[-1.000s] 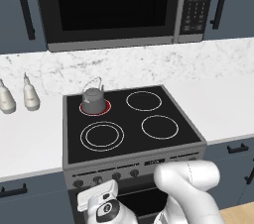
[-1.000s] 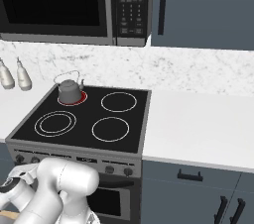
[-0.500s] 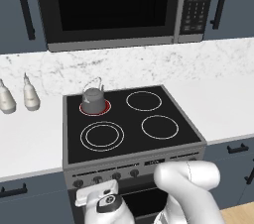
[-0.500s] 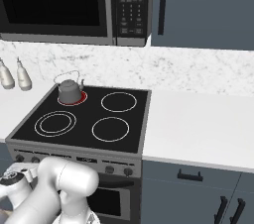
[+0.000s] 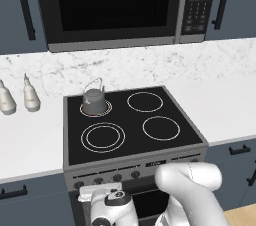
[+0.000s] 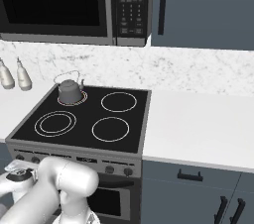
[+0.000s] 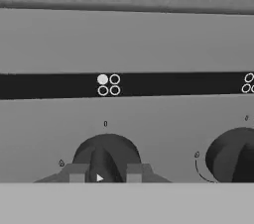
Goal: Turn off the rear left burner of the stove.
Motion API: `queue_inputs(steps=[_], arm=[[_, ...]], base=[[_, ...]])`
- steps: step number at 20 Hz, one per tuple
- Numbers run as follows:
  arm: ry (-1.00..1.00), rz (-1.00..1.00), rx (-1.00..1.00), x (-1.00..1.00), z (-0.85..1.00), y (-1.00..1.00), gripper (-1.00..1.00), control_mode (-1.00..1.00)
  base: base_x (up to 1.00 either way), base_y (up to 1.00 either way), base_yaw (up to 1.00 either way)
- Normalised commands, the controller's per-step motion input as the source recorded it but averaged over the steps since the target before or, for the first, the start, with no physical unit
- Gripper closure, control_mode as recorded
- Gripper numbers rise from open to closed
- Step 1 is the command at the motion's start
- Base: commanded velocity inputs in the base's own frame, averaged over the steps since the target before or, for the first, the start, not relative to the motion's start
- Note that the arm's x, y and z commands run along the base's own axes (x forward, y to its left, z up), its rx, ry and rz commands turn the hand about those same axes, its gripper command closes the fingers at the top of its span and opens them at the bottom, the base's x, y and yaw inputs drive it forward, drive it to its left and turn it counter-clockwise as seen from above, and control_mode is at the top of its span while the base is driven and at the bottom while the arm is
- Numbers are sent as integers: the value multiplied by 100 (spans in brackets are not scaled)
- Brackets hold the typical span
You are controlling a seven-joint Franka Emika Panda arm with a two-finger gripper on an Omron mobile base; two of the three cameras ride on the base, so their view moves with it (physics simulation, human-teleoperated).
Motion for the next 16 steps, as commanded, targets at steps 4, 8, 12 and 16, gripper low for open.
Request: queue_inputs(steps=[4,8,12,16], arm=[[0,-28,27,0,0,-27,100,-100],[0,-32,27,0,0,-24,100,-100],[0,-35,24,0,0,-17,100,-100],[0,-31,12,0,0,-8,100,-100]], base=[[0,0,0],[0,0,0],[0,0,0],[0,0,0]])
